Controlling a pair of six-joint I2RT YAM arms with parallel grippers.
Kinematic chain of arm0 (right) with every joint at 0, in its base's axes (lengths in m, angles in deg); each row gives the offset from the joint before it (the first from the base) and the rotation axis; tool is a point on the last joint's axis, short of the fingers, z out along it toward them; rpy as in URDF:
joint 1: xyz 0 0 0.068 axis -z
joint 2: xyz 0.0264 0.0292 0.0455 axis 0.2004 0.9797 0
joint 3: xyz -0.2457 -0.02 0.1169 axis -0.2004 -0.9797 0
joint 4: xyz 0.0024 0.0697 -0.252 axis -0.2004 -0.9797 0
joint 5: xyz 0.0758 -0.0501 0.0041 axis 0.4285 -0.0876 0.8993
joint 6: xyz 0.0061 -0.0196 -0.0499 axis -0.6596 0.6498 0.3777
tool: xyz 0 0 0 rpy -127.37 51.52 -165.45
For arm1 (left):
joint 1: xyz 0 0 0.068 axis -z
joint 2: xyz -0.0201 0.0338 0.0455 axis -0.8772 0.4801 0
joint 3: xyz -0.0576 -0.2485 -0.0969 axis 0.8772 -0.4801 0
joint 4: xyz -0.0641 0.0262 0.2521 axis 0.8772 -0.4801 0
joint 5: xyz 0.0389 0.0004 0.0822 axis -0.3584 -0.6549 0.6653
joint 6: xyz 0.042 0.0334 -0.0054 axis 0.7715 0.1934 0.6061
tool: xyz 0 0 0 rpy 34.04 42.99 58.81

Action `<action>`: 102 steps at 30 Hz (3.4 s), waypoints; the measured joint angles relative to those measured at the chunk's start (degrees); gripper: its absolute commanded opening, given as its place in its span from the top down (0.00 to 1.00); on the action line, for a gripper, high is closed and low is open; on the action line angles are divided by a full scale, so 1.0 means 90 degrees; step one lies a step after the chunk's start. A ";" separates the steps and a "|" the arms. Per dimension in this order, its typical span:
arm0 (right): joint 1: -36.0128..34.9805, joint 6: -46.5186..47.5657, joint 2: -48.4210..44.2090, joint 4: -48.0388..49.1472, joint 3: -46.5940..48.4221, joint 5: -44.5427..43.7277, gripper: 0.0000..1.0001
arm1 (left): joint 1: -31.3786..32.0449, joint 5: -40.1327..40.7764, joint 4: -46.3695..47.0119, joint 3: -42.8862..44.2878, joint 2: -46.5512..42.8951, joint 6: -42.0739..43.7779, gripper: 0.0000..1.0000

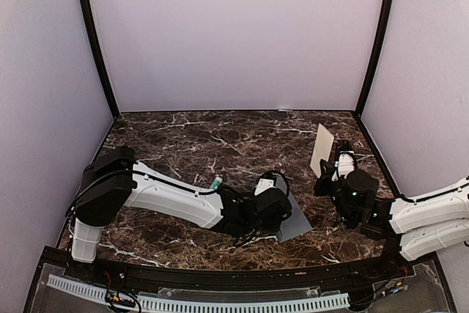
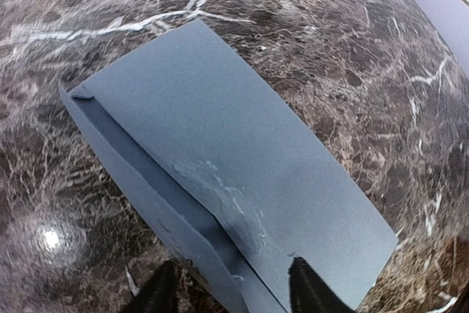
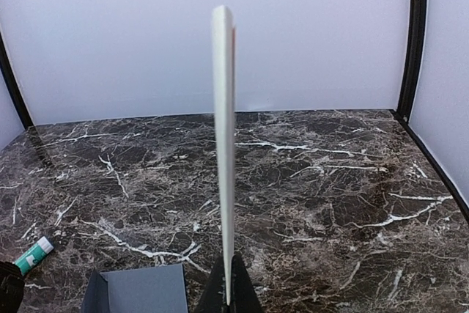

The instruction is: Place the letter into the envelope and seal it

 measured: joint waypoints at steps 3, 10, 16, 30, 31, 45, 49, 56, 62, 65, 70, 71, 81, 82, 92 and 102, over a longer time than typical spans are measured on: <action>0.0000 0.0005 0.0002 0.0015 0.0000 0.0002 1.00 | 0.0000 0.0126 -0.0063 0.0019 0.0015 -0.0070 0.74; 0.0000 0.0022 0.0024 0.0022 0.0000 0.0002 1.00 | 0.0000 0.0393 -0.0260 0.0027 0.0017 -0.0209 0.87; 0.0000 0.0022 0.0027 0.0019 0.0000 0.0002 1.00 | 0.0000 0.0546 -0.0432 0.0024 0.0029 -0.0362 0.83; 0.0000 0.0027 0.0066 0.0019 0.0000 0.0002 1.00 | -0.0015 0.0571 -0.0376 -0.0124 0.0039 -0.0432 0.94; 0.0000 0.0029 0.0063 0.0019 0.0000 0.0002 1.00 | -0.0036 0.0549 -0.0323 -0.0180 0.0039 -0.0430 0.95; 0.0000 0.0066 0.0017 -0.0107 0.0046 0.0066 1.00 | -0.0228 0.0226 0.0527 -0.0726 -0.0068 -0.0155 1.00; 0.0000 -0.0126 -0.0194 -0.0930 0.0471 0.0236 1.00 | -0.0287 0.0418 0.0583 -0.1066 -0.0478 0.0189 1.00; 0.0000 -0.0896 -0.1251 -0.2399 0.1370 0.1052 1.00 | -0.0522 0.0782 0.1326 -0.1967 -0.1795 0.1076 1.00; 0.0000 -0.1617 -0.1525 -0.3215 0.1887 0.1960 1.00 | -0.0663 0.1173 0.2132 -0.2565 -0.2647 0.1909 1.00; -0.0002 -0.1923 -0.1447 -0.3517 0.2081 0.2441 1.00 | -0.0658 0.1353 0.2516 -0.2929 -0.2990 0.2356 1.00; -0.0002 -0.2268 -0.1112 -0.3861 0.2509 0.2999 1.00 | -0.0687 0.1603 0.2939 -0.3514 -0.3631 0.3147 1.00; -0.0002 -0.2341 -0.0993 -0.3959 0.2667 0.3089 1.00 | -0.0726 0.1586 0.2982 -0.3587 -0.3779 0.3286 1.00; -0.0002 -0.2793 -0.0284 -0.4624 0.3723 0.3300 1.00 | -0.1409 0.0772 0.3220 -0.3721 -0.4393 0.3859 1.00; -0.0002 -0.2888 -0.0170 -0.4767 0.3886 0.3313 1.00 | -0.1481 0.0661 0.3225 -0.3721 -0.4354 0.3854 1.00; -0.0583 -0.3548 0.0993 -0.5758 0.4935 0.3417 1.00 | -0.1729 -0.0080 0.3087 -0.3721 -0.4097 0.3640 1.00; -0.1513 -0.4350 0.1503 -0.6654 0.5746 0.2900 1.00 | -0.1729 -0.0457 0.3043 -0.3721 -0.4141 0.3521 1.00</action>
